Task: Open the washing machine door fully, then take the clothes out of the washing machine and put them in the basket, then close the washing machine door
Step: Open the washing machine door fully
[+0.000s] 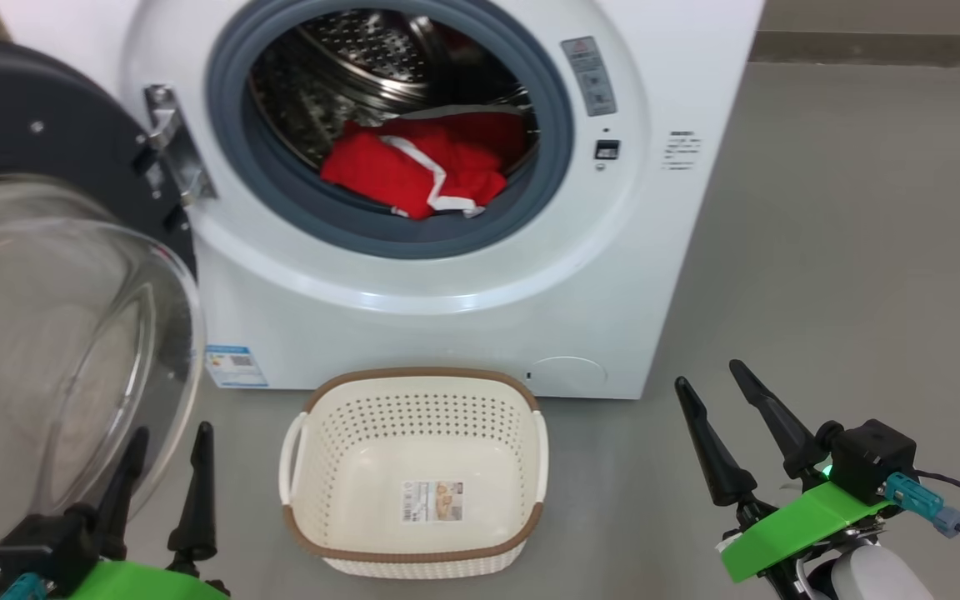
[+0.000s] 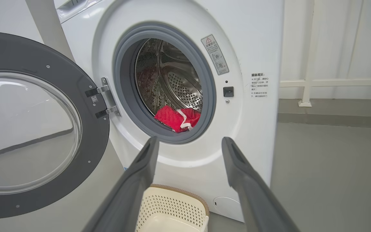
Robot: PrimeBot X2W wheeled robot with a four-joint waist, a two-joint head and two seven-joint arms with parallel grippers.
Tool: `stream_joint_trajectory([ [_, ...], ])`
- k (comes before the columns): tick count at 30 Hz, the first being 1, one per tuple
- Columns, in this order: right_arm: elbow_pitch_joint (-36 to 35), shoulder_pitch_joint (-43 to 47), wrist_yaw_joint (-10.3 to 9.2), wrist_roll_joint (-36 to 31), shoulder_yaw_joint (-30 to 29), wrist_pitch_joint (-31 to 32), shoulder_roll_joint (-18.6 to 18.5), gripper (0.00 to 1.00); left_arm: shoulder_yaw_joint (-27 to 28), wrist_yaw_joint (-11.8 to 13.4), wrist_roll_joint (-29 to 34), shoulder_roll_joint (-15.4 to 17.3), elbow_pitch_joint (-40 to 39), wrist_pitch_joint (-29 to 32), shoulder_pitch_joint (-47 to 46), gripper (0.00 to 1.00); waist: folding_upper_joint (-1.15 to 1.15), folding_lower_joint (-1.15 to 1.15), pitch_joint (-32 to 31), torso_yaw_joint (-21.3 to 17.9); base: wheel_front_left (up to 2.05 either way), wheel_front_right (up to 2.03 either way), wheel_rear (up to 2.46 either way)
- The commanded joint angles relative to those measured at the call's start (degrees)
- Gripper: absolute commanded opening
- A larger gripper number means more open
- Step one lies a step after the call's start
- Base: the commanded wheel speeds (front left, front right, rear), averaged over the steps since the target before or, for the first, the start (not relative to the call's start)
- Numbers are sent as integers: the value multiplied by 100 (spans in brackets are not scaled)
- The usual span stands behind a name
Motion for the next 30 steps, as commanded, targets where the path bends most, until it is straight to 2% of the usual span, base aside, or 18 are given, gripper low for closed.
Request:
stream_joint_trajectory([
  [1, -175, -85, 9, -45, 122, -68, -49, 100, 299, -17, 72, 95, -46, -87, -64, 100, 0, 0, -28, -211, 0, 0, 0],
  [7, -181, -61, 9, -50, 121, -68, -98, 100, 449, -84, 65, -42, -8, -129, 73, 100, 0, 0, -61, -404, 0, 0, 0],
  [17, -229, -65, 9, -109, 11, -68, -179, 100, 630, -158, 456, -224, -16, -145, 186, 100, 0, 0, -70, -609, 0, 0, 0],
  [30, -280, -59, 9, -128, -130, -68, -177, 100, 959, -336, 837, -509, -10, -146, 263, 100, 0, 0, -72, -668, 0, 0, 0],
])
